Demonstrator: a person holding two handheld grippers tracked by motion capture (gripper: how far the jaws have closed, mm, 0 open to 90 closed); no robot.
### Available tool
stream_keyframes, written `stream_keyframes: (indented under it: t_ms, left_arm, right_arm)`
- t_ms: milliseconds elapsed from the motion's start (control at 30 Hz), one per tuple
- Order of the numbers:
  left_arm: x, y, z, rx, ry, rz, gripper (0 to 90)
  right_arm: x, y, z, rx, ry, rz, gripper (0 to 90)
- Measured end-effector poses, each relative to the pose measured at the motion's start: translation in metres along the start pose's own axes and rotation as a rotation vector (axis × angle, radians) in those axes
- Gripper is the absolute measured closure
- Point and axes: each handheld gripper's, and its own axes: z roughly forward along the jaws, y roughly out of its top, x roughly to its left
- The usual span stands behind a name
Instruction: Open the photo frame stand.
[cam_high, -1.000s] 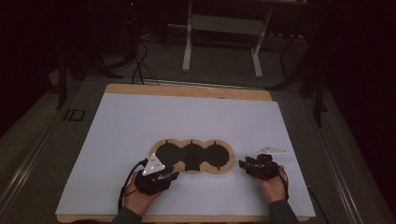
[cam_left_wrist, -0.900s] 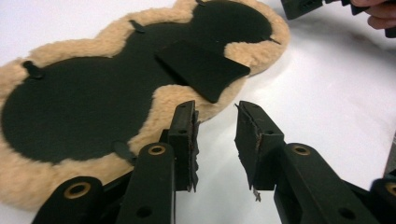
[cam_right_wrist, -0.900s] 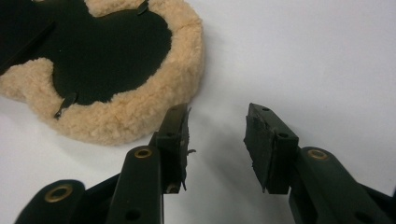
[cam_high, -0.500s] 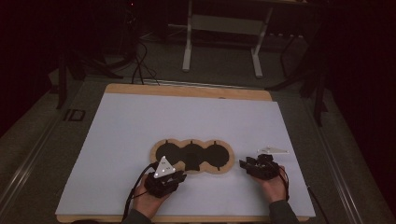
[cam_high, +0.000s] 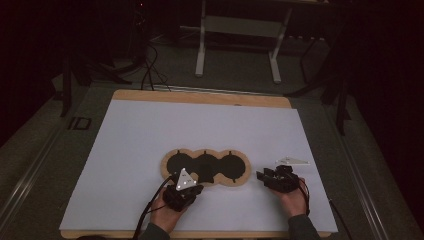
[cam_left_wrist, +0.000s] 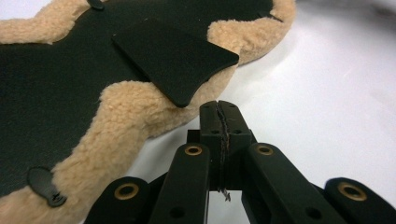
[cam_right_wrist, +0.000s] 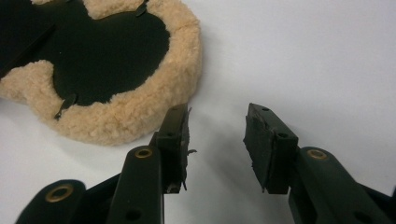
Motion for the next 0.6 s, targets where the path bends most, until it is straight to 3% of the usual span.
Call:
stream_keyframes:
  t_ms: [300, 600]
  left_arm:
    - [0.0045, -0.0020, 0.0037, 0.011, 0.030, -0.009, 90.0]
    - [0.0081, -0.0008, 0.0050, 0.000, 0.032, -0.031, 90.0]
  right_arm:
    - [-0.0002, 0.0000, -0.0002, -0.003, 0.001, -0.002, 59.5]
    - [-0.0001, 0.0000, -0.0001, -0.001, 0.000, -0.001, 59.6]
